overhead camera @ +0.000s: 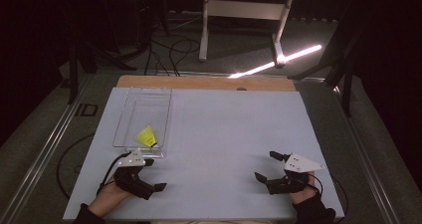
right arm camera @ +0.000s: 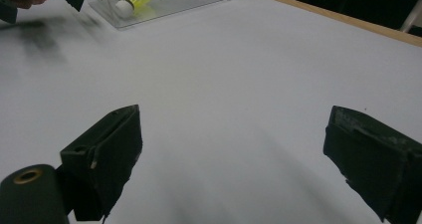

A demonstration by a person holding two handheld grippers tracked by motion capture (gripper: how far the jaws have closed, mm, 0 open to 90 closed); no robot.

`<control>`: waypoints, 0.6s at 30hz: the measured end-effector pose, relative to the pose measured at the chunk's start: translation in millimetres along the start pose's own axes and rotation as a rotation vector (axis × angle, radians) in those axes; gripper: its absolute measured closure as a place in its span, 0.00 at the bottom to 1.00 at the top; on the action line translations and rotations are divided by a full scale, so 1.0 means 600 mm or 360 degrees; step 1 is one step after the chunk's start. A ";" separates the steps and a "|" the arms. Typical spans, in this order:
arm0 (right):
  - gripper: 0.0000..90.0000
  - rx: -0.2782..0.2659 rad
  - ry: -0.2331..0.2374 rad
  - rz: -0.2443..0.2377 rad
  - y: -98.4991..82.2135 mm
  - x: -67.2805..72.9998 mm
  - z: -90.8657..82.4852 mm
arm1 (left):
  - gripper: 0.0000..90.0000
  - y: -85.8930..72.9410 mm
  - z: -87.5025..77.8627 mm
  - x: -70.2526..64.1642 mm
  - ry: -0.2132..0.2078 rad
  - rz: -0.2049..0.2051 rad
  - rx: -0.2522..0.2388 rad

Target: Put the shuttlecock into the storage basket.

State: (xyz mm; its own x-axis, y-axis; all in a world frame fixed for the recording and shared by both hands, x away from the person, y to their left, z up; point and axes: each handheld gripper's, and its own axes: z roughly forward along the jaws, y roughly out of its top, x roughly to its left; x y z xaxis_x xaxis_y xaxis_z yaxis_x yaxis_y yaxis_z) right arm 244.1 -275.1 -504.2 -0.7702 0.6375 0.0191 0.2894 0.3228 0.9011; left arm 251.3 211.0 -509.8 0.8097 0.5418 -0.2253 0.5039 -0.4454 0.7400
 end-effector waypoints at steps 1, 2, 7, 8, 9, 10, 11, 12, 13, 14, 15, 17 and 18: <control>0.09 0.0001 0.0000 0.0003 0.000 0.000 0.000 | 0.00 -0.004 -0.001 0.001 -0.0002 -0.0010 -0.0006; 0.09 0.0001 0.0000 0.0003 0.000 0.000 0.000 | 0.00 -0.004 -0.001 0.001 -0.0002 -0.0010 -0.0006; 0.09 0.0009 0.0000 0.0009 -0.001 -0.001 0.000 | 0.00 -0.016 -0.002 0.000 0.0135 -0.0074 -0.0043; 0.09 0.0009 0.0000 0.0009 -0.001 -0.001 0.000 | 0.00 -0.016 -0.002 0.000 0.0135 -0.0074 -0.0043; 0.09 0.0007 0.0001 0.0007 -0.001 -0.001 -0.001 | 0.00 -0.017 -0.004 -0.001 0.0192 -0.0081 -0.0049; 0.09 0.0007 0.0001 0.0007 -0.001 -0.001 -0.001 | 0.00 -0.017 -0.004 -0.001 0.0192 -0.0081 -0.0049; 0.09 0.0009 0.0001 0.0007 -0.001 -0.001 -0.001 | 0.00 -0.019 -0.003 -0.001 0.0224 -0.0106 -0.0057; 0.09 0.0009 0.0001 0.0007 -0.001 -0.001 -0.001 | 0.00 -0.019 -0.003 -0.001 0.0224 -0.0106 -0.0057; 0.09 0.0010 0.0002 0.0010 -0.001 -0.001 -0.001 | 0.00 -0.023 -0.002 -0.002 0.0262 -0.0109 -0.0064; 0.09 0.0010 0.0002 0.0010 -0.001 -0.001 -0.001 | 0.00 -0.023 -0.002 -0.002 0.0262 -0.0109 -0.0064; 0.09 0.0011 0.0001 0.0008 -0.001 -0.001 -0.001 | 0.00 -0.024 -0.002 -0.002 0.0274 -0.0117 -0.0072; 0.09 0.0008 -0.0002 0.0007 -0.001 -0.002 -0.002 | 0.00 -0.024 -0.003 -0.002 0.0296 -0.0109 -0.0084; 0.09 0.0008 -0.0002 0.0007 -0.001 -0.002 -0.002 | 0.00 -0.024 -0.003 -0.002 0.0296 -0.0109 -0.0084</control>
State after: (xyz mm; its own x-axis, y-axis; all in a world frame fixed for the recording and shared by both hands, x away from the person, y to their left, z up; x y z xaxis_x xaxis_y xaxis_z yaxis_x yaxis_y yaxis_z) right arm 244.2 -276.5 -504.1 -0.7683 0.6397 0.0228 0.2959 0.3235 0.8988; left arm 242.5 217.7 -518.9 0.7022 0.6940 -0.1589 0.5354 -0.3676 0.7604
